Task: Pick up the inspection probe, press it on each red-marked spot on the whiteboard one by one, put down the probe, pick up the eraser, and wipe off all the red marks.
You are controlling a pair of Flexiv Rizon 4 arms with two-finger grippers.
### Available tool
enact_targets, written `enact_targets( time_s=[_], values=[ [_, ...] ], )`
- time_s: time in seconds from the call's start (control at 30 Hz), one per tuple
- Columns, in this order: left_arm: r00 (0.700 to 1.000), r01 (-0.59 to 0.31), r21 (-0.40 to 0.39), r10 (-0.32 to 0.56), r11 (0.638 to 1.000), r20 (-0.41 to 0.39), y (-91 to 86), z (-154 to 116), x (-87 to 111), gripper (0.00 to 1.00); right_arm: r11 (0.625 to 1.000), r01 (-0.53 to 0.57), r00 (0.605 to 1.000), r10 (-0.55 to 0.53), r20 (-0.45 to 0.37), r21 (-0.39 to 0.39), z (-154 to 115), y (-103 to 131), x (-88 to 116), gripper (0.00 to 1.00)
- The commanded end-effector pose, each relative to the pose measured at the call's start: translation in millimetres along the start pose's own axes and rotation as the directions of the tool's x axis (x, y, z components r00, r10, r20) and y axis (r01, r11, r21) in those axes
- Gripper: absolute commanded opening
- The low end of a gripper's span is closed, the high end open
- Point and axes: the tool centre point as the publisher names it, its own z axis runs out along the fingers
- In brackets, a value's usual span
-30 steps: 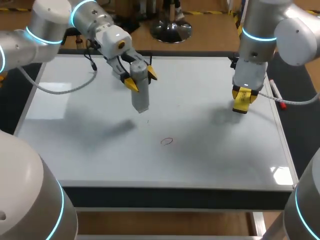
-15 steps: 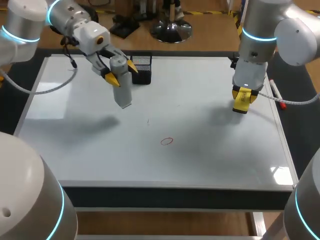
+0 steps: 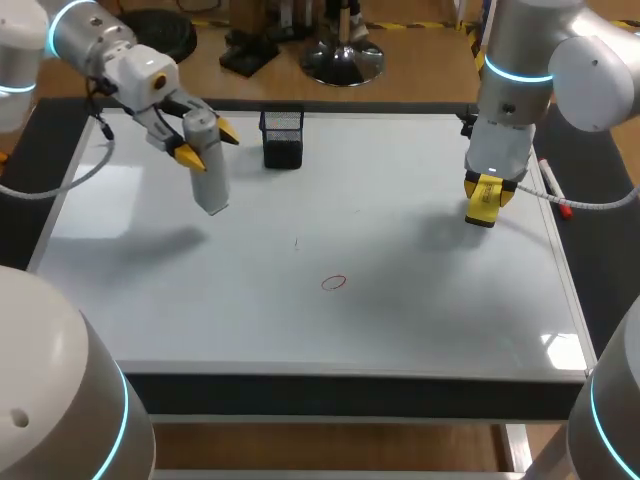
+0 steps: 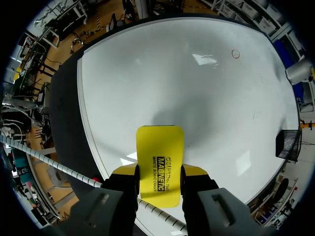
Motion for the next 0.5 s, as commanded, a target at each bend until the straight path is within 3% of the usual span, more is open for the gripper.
enact_targets(
  time_s=[0.03, 0.5],
  values=[
    [1.000, 0.005, 0.005, -0.005, 1.000, 0.018, 3.5, -8.2, 7.8, 0.00, 1.000, 0.001, 1.000, -0.001, -0.003, 0.001, -0.7, -0.7, 0.4, 0.00],
    [0.999, 0.013, 0.013, -0.014, 1.000, 0.041, 6.6, -13.3, 12.7, 0.00, 1.000, 0.001, 1.000, -0.001, -0.003, 0.001, -0.7, -0.7, 0.4, 0.00]
  ],
)
